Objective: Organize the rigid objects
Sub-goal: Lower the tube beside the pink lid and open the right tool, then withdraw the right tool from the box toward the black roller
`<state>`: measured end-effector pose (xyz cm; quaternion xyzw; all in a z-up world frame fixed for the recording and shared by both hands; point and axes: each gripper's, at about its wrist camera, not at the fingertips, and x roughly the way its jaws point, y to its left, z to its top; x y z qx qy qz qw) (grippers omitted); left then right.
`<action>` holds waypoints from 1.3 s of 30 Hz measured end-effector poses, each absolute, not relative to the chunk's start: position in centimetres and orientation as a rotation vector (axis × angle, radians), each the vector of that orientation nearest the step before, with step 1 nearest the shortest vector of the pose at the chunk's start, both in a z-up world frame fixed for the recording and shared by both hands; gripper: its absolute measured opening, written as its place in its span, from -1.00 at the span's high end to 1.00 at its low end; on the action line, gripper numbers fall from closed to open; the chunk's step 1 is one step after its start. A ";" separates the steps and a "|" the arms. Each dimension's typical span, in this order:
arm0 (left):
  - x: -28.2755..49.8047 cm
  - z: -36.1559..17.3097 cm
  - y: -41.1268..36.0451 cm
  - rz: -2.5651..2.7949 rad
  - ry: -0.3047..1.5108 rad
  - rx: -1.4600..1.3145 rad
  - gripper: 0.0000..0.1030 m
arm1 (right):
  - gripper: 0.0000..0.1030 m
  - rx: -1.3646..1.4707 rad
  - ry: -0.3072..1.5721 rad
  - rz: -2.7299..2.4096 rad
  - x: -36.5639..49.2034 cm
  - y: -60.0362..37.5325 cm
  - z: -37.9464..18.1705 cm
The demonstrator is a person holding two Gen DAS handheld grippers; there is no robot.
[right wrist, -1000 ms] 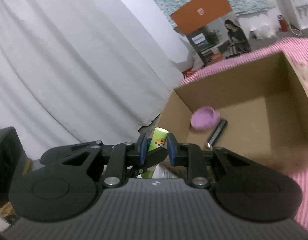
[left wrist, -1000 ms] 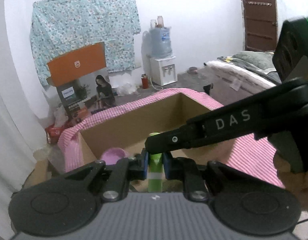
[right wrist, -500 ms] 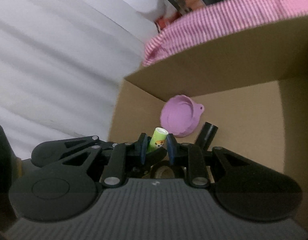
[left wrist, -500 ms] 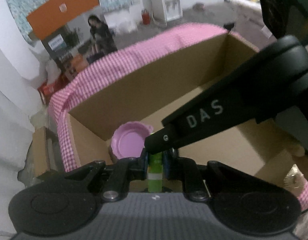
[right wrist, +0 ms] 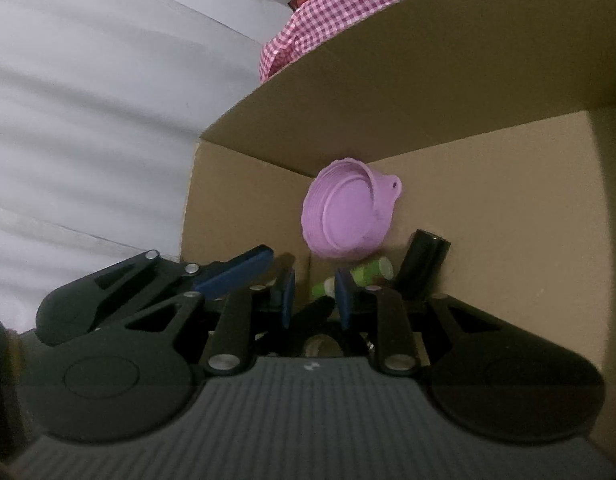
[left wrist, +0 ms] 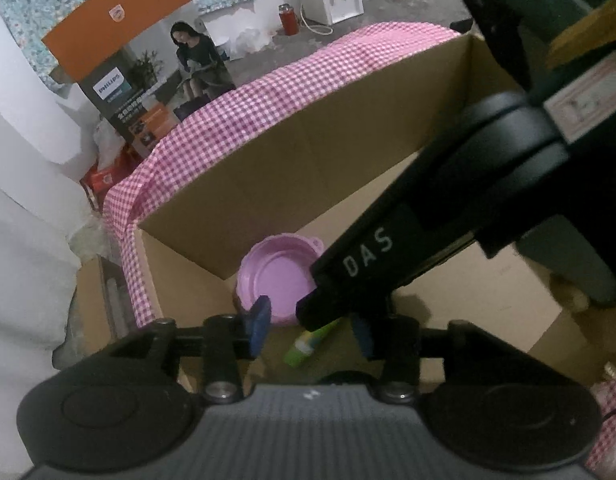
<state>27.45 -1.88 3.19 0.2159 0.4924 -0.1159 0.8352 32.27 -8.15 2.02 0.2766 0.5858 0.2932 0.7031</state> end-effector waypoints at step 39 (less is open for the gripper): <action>4.9 4.7 -6.3 -0.455 0.714 0.110 -0.84 | -0.98 -0.015 0.710 0.317 4.5 -23.0 12.9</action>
